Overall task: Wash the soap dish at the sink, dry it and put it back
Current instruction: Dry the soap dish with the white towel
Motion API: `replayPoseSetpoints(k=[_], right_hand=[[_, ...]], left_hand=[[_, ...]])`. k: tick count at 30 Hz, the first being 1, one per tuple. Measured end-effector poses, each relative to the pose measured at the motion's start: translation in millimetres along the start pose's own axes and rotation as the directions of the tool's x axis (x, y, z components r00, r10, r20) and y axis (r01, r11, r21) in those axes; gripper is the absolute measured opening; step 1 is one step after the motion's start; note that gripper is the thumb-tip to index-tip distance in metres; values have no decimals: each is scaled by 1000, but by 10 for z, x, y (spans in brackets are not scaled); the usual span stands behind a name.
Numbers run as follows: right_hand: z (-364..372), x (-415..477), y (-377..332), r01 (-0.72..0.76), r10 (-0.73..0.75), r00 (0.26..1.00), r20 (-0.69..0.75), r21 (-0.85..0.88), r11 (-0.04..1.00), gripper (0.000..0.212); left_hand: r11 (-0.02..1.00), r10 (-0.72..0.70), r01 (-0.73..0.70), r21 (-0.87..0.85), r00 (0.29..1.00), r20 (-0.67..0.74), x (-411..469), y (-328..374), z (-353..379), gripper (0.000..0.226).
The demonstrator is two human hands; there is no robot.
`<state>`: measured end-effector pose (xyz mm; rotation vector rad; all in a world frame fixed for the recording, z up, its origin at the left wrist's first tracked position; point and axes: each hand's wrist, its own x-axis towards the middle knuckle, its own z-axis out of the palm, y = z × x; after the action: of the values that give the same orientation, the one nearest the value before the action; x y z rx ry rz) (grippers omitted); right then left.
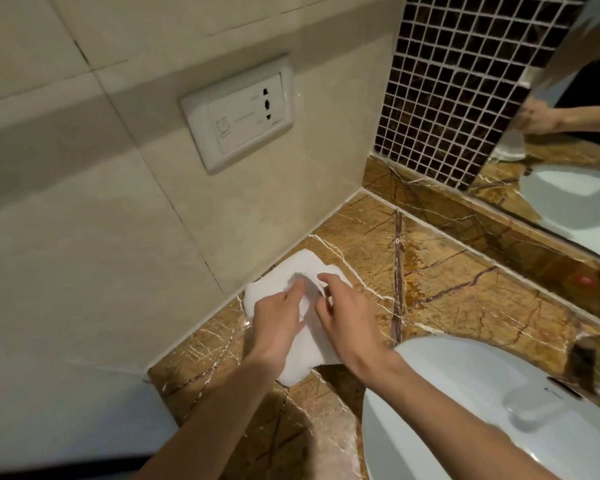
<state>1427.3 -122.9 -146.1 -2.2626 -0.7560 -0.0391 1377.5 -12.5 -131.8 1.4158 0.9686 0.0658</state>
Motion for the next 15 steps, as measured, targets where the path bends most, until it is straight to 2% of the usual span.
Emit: replayPoseSetpoints(k=[3,6,8,11,12,15], right_hand=[[50,-47,-110,135,-126,986,110,-78,988,32],[70,-45,-108,156,-132,968,213,-103,982,40],[55,5,-64,73,-68,974,218,-15,997,45],[70,170,128,-147,148,989,6,-28,989,41],[75,240,195,-238,239,971,17,-55,970,42],[119,364,321,-406,400,880,257,-28,913,34]], left_hand=[[990,-88,92,-108,995,39,51,68,23,37],[968,-151,154,-200,988,30,105,65,-28,29],[950,-169,177,-256,984,53,124,54,-85,26],[931,-163,177,-318,984,71,140,25,-142,30],[927,-162,177,-331,984,72,134,9,-163,31],[927,-158,174,-333,985,75,125,-41,-234,32]])
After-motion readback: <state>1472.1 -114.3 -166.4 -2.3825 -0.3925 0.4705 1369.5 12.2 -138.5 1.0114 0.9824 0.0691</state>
